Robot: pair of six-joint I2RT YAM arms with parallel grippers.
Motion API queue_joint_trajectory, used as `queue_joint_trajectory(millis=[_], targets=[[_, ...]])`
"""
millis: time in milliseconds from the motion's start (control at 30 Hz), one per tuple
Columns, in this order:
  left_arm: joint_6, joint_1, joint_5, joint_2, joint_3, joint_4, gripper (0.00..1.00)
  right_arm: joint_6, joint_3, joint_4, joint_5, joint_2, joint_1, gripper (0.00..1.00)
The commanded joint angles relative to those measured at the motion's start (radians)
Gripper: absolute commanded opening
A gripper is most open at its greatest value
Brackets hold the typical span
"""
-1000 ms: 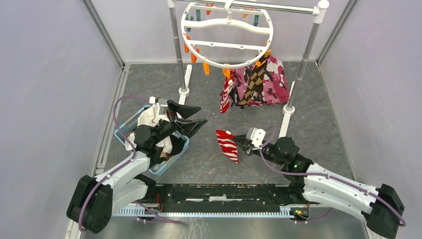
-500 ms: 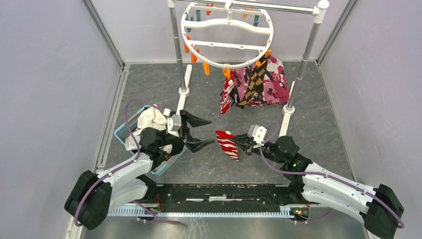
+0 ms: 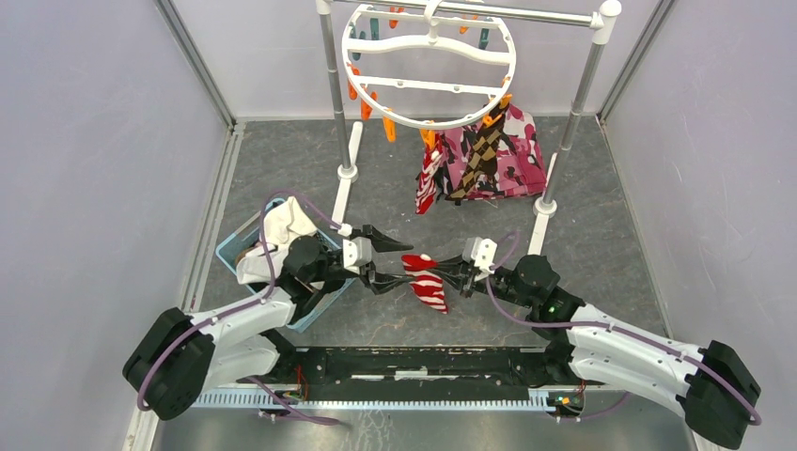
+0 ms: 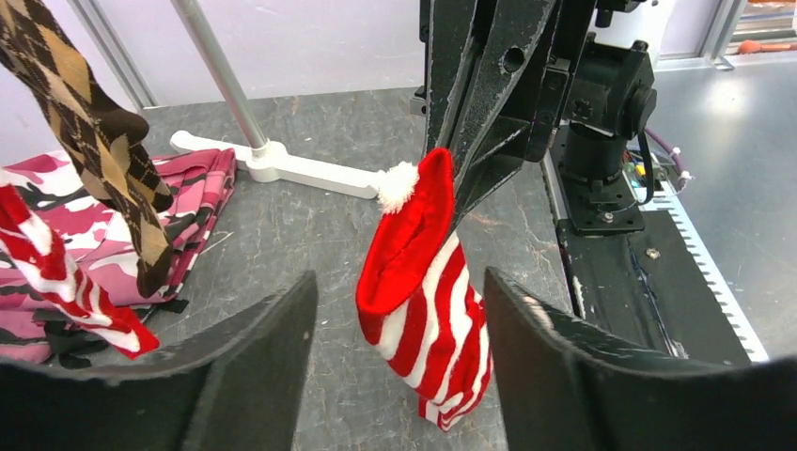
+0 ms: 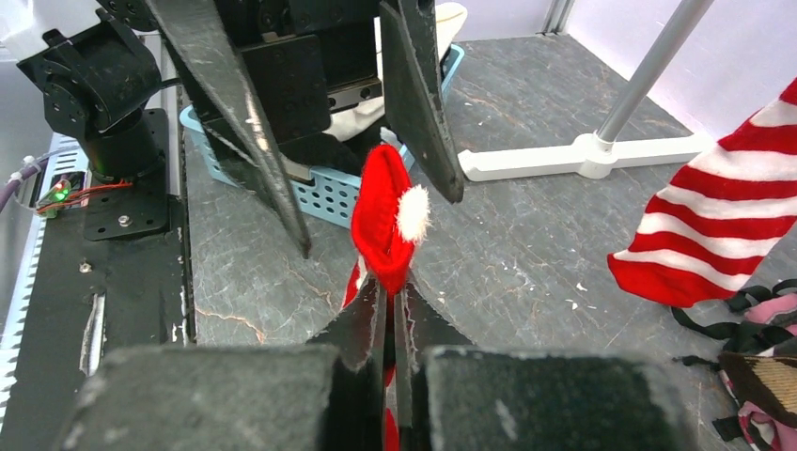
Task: Clip the socks to the hanger
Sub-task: Open the clamp at the hanger.
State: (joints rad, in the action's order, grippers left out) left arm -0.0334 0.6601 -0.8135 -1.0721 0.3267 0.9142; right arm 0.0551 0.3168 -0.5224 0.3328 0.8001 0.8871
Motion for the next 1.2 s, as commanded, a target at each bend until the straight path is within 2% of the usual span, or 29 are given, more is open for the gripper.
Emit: queue_joint_trajectory(millis=[0, 133, 267, 300, 367, 467, 633, 700, 733, 767, 800, 900, 1033, 1067, 1167], targets=[[-0.042, 0.013, 0.004, -0.027, 0.046, 0.031, 0.65, -0.017, 0.037, -0.059, 0.028, 0.007, -0.005, 0.00], [-0.016, 0.016, -0.019, -0.045, 0.062, 0.034, 0.47, -0.016, 0.037, -0.058, 0.027, 0.010, -0.005, 0.00], [-0.002, 0.016, -0.038, -0.054, 0.070, 0.036, 0.16, -0.011, 0.037, -0.051, 0.026, 0.010, -0.006, 0.00], [-0.001, 0.016, -0.042, -0.054, 0.071, 0.034, 0.11, -0.010, 0.036, -0.051, 0.027, 0.010, -0.007, 0.00], [0.002, 0.016, -0.047, -0.056, 0.075, 0.022, 0.04, -0.004, 0.037, -0.046, 0.033, 0.007, -0.007, 0.09], [0.004, 0.016, -0.057, -0.056, 0.085, -0.005, 0.03, 0.004, 0.035, -0.043, 0.039, 0.002, -0.007, 0.28], [0.017, 0.016, -0.060, -0.058, 0.096, -0.026, 0.03, 0.009, 0.036, -0.042, 0.043, 0.000, -0.007, 0.32], [0.023, 0.016, -0.062, -0.061, 0.102, -0.033, 0.04, 0.008, 0.040, -0.041, 0.044, 0.003, -0.007, 0.25], [0.028, 0.016, -0.061, -0.064, 0.105, -0.033, 0.06, 0.007, 0.041, -0.039, 0.044, 0.006, -0.007, 0.17], [0.030, 0.016, -0.050, -0.063, 0.107, -0.034, 0.12, 0.004, 0.043, -0.038, 0.042, 0.007, -0.007, 0.06], [0.059, 0.016, -0.031, -0.062, 0.107, -0.032, 0.18, 0.002, 0.046, -0.035, 0.037, 0.007, -0.007, 0.00], [0.109, 0.011, 0.062, -0.034, 0.098, -0.030, 0.44, -0.003, 0.046, -0.027, 0.010, 0.001, -0.007, 0.00], [0.264, -0.036, 0.215, 0.048, 0.040, 0.032, 0.90, -0.016, 0.033, -0.028, -0.024, -0.018, -0.022, 0.00], [0.311, -0.058, 0.254, 0.067, 0.033, 0.040, 0.98, -0.020, 0.029, -0.032, -0.026, -0.022, -0.027, 0.00], [0.448, -0.152, 0.244, 0.084, 0.050, 0.050, 1.00, -0.033, 0.020, -0.043, -0.023, -0.022, -0.042, 0.00]])
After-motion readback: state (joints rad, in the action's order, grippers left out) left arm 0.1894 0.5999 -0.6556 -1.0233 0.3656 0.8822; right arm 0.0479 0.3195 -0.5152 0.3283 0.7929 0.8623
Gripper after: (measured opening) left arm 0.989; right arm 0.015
